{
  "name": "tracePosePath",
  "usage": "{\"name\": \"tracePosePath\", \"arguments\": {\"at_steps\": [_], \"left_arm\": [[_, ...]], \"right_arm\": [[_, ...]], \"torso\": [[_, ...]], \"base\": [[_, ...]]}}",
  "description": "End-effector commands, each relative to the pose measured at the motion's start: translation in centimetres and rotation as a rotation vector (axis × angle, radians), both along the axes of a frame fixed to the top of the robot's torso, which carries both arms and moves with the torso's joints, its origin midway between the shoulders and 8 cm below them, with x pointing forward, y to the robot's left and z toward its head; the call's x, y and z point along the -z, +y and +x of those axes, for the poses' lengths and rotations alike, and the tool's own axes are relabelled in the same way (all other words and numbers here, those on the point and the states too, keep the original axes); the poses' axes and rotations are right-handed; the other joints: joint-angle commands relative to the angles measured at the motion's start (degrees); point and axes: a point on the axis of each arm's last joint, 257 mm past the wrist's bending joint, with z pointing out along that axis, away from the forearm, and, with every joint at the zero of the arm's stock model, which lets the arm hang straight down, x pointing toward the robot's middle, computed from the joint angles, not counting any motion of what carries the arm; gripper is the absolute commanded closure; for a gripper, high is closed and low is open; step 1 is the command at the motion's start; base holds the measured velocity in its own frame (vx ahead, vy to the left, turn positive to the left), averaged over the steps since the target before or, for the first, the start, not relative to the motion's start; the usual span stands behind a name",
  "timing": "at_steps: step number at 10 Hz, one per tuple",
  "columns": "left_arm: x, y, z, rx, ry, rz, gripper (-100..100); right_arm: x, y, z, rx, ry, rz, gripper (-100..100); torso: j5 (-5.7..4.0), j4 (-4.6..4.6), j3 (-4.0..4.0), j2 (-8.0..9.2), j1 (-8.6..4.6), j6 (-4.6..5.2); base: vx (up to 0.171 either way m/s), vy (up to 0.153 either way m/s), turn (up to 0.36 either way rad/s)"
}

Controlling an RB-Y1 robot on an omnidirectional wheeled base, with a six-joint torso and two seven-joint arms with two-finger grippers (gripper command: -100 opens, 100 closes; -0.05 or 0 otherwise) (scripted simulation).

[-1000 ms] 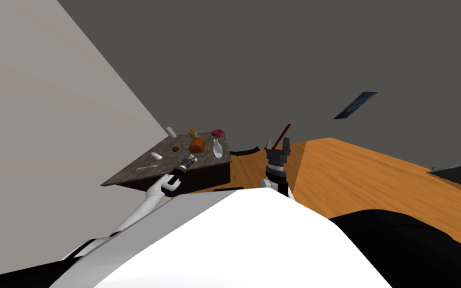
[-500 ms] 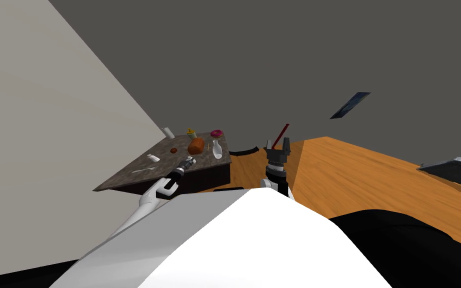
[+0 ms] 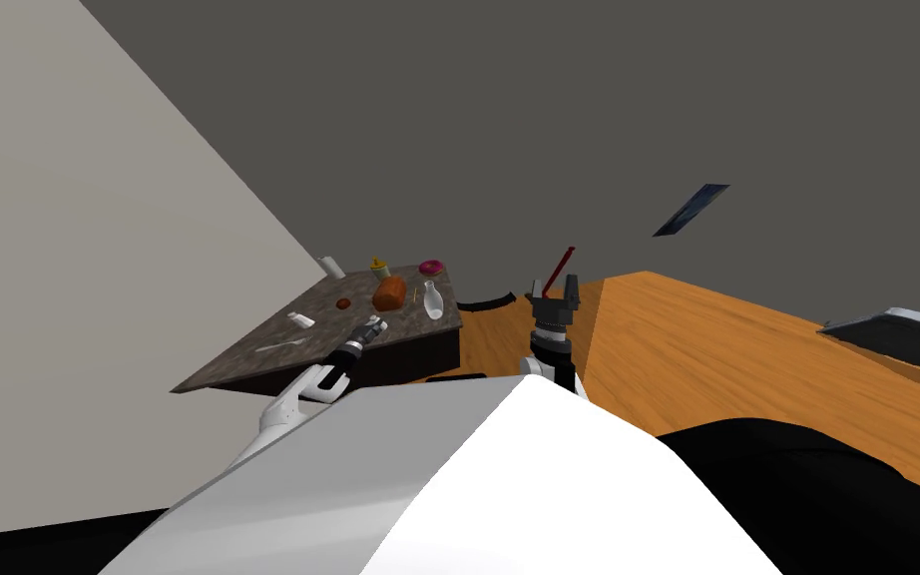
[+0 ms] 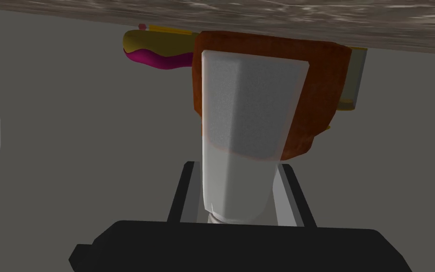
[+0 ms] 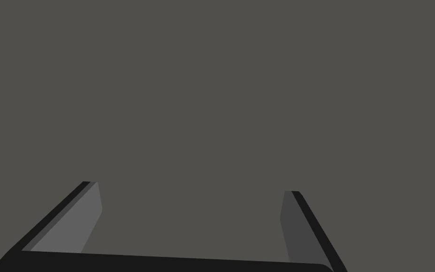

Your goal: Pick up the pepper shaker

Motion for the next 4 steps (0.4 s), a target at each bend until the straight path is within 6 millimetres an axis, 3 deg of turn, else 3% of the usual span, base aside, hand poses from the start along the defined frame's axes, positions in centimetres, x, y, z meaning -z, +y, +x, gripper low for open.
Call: {"name": "tracePosePath", "arguments": {"at_steps": [1, 2, 3, 4], "left_arm": [[-0.54, -0.52, -0.61, 0.004, -0.003, 0.001, 100], [-1.32, -1.05, -0.33, 0.014, -0.019, -0.001, 100], [-0.78, -0.66, -0.45, 0.008, -0.009, 0.001, 100], [-0.91, -0.72, -0.40, 0.008, -0.012, 0.001, 0]], "right_arm": [[0.00, 0.00, 0.00, 0.000, 0.000, 0.000, 0], [0.00, 0.00, 0.00, 0.000, 0.000, 0.000, 0], [0.00, 0.00, 0.00, 0.000, 0.000, 0.000, 0], [0.00, 0.00, 0.00, 0.000, 0.000, 0.000, 0]], "torso": [[0.00, 0.00, 0.00, 0.00, 0.00, 0.00], [-0.01, 0.02, 0.02, 0.02, -0.06, 0.03], [-0.03, 0.05, 0.05, 0.05, -0.14, 0.07], [-0.02, 0.03, 0.05, 0.07, -0.14, 0.06]], "base": [[0.021, 0.016, 0.014], [0.007, 0.002, 0.011], [0.000, 0.000, 0.000], [0.000, 0.000, 0.000]]}}
